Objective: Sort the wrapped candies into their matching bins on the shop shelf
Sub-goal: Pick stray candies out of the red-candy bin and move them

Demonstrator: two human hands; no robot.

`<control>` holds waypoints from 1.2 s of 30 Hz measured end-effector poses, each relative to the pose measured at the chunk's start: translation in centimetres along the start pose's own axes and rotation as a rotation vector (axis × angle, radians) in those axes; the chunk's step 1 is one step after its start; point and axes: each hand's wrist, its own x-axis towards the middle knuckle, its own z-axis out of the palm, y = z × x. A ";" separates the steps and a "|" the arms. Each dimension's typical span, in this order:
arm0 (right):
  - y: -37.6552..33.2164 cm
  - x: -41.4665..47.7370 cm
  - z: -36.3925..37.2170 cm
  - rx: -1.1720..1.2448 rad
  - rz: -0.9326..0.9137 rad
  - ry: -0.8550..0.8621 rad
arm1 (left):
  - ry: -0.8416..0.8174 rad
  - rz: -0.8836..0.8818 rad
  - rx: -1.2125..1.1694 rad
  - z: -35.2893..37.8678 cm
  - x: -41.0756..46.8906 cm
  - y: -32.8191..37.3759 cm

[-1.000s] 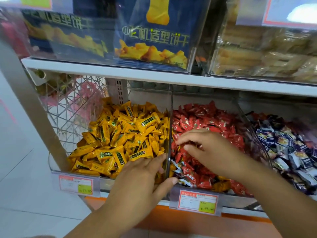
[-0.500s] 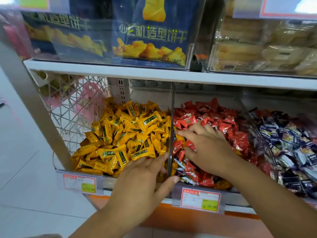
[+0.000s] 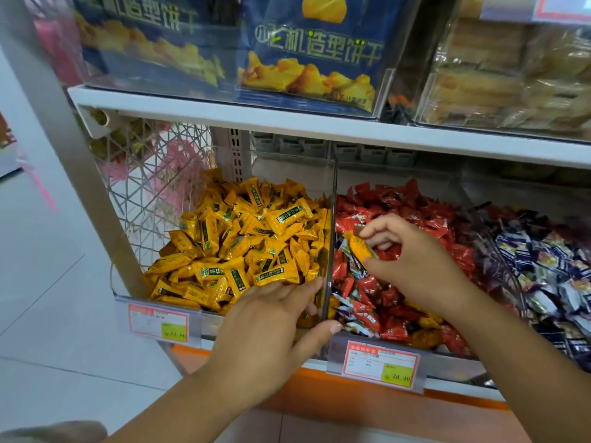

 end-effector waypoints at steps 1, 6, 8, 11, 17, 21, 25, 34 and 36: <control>0.1 0.0 -0.5 0.032 0.005 -0.034 | 0.002 -0.004 -0.003 0.0 -0.1 0.0; -3.0 0.4 -1.6 0.127 -0.156 0.171 | -0.004 -0.045 -0.044 -0.3 -0.1 0.3; -5.2 0.9 -1.3 0.082 -0.261 0.119 | 0.014 -0.056 -0.053 -0.4 0.1 0.4; -5.3 1.4 -2.5 -0.183 -0.258 -0.069 | 0.020 -0.055 -0.060 -0.4 0.1 0.5; -0.8 -2.6 -7.5 -0.649 0.048 -0.517 | 0.066 0.003 -0.029 -0.1 0.1 0.1; 1.0 -3.5 -5.9 -0.746 0.033 -0.557 | 0.049 -0.013 -0.015 0.0 0.3 0.4; 2.3 -3.9 -4.4 -0.761 -0.081 -0.390 | -0.039 -0.070 -0.034 -0.3 0.4 0.8; 1.8 -3.7 -5.4 -0.429 -0.030 -0.284 | 0.003 -0.056 0.015 -0.3 0.5 1.1; 1.0 -3.3 -5.9 -0.461 -0.026 -0.248 | 0.009 -0.036 0.014 -0.1 0.5 1.0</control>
